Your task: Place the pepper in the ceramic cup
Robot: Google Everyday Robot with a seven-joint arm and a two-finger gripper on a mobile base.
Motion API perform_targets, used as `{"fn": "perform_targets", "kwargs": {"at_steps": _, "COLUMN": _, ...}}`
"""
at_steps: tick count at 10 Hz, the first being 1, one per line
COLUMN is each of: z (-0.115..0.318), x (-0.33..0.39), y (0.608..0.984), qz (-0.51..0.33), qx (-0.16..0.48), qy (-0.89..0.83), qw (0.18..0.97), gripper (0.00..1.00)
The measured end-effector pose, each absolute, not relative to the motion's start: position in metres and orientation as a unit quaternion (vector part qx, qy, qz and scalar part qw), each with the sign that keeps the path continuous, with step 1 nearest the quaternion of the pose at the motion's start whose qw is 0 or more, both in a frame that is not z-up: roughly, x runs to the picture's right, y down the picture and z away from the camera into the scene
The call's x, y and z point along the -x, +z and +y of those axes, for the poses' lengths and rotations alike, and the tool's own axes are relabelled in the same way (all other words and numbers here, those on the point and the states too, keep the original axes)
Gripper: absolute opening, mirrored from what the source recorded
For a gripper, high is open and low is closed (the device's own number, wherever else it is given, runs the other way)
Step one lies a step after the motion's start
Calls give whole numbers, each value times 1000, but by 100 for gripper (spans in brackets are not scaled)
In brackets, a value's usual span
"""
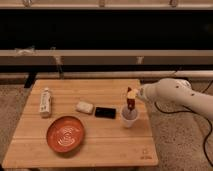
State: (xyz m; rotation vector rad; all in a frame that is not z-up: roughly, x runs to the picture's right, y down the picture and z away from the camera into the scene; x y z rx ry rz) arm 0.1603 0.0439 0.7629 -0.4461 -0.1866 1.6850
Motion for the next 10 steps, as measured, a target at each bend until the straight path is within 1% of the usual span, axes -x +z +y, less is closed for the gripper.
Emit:
{"fn": "perform_targets", "kwargs": {"at_steps": 3, "z": 56, "x": -165, "y": 770, "qz": -76, "qx": 188, "qy": 745, "qw": 636, "gripper": 33}}
{"fn": "perform_targets", "kwargs": {"at_steps": 4, "z": 61, "x": -167, "y": 769, "qz": -77, "qx": 185, "qy": 748, "qw": 633, "gripper": 46}}
{"fn": "perform_targets", "kwargs": {"at_steps": 5, "z": 63, "x": -167, "y": 768, "qz": -79, "qx": 182, "qy": 750, "qw": 631, "gripper": 54}}
{"fn": "perform_targets", "kwargs": {"at_steps": 7, "z": 65, "x": -167, "y": 760, "qz": -89, "qx": 175, "qy": 757, "qw": 623, "gripper": 74}}
{"fn": "perform_targets", "kwargs": {"at_steps": 8, "z": 65, "x": -169, "y": 755, "qz": -96, "qx": 170, "qy": 762, "qw": 617, "gripper": 80}}
{"fn": "perform_targets", "kwargs": {"at_steps": 10, "z": 66, "x": -170, "y": 748, "qz": -107, "qx": 160, "qy": 769, "qw": 610, "gripper": 80}}
